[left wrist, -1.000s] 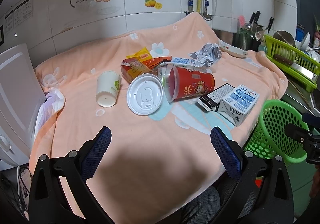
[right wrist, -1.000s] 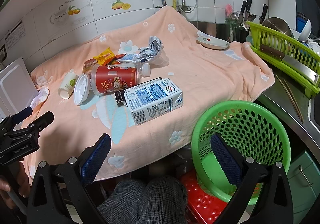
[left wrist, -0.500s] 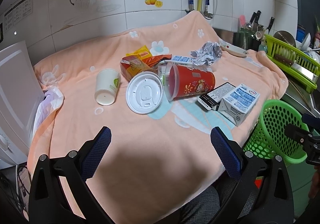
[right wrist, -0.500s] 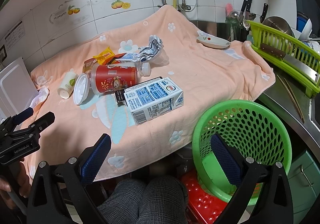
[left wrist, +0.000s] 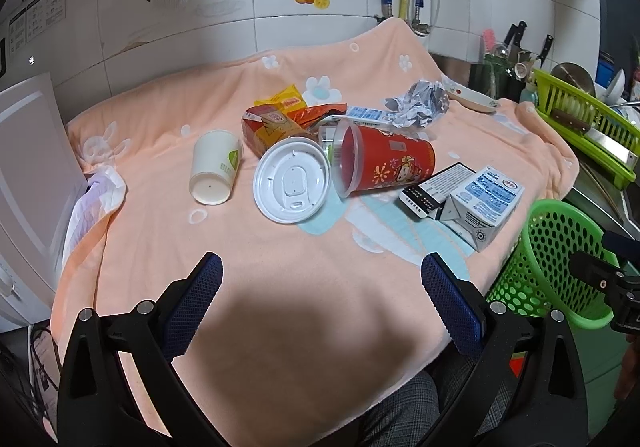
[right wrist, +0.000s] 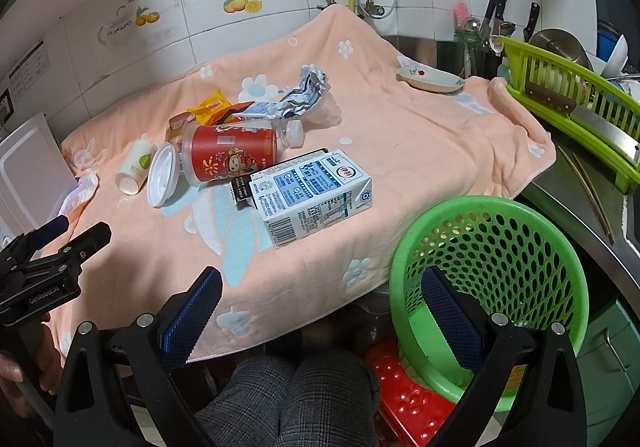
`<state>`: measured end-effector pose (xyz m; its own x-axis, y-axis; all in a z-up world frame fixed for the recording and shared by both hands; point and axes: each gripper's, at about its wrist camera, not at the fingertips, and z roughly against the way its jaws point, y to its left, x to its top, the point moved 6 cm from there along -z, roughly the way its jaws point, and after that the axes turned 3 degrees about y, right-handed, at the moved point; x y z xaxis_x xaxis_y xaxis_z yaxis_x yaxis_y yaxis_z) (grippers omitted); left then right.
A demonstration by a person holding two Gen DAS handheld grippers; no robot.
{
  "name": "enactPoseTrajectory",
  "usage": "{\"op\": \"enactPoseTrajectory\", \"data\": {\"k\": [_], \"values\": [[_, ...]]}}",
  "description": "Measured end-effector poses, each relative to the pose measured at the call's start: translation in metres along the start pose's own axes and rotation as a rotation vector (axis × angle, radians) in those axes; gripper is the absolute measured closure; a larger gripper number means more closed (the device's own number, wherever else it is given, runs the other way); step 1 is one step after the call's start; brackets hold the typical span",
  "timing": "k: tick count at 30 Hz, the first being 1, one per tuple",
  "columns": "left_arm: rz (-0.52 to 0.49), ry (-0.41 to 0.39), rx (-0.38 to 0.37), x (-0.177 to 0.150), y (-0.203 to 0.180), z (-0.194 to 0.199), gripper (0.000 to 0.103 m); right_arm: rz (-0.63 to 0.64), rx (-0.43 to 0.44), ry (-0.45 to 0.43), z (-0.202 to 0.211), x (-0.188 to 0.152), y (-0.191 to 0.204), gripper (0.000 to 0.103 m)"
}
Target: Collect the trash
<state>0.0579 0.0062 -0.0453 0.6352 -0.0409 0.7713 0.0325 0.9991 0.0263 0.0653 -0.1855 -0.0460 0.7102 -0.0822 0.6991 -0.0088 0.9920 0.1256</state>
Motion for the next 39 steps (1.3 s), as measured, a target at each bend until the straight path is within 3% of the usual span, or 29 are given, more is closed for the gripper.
{"op": "enactPoseTrajectory", "data": {"k": [39], "values": [[0.063, 0.035, 0.022, 0.01, 0.03, -0.025, 0.005, 0.026, 0.026, 0.065, -0.037, 0.029, 0.014, 0.006]]}}
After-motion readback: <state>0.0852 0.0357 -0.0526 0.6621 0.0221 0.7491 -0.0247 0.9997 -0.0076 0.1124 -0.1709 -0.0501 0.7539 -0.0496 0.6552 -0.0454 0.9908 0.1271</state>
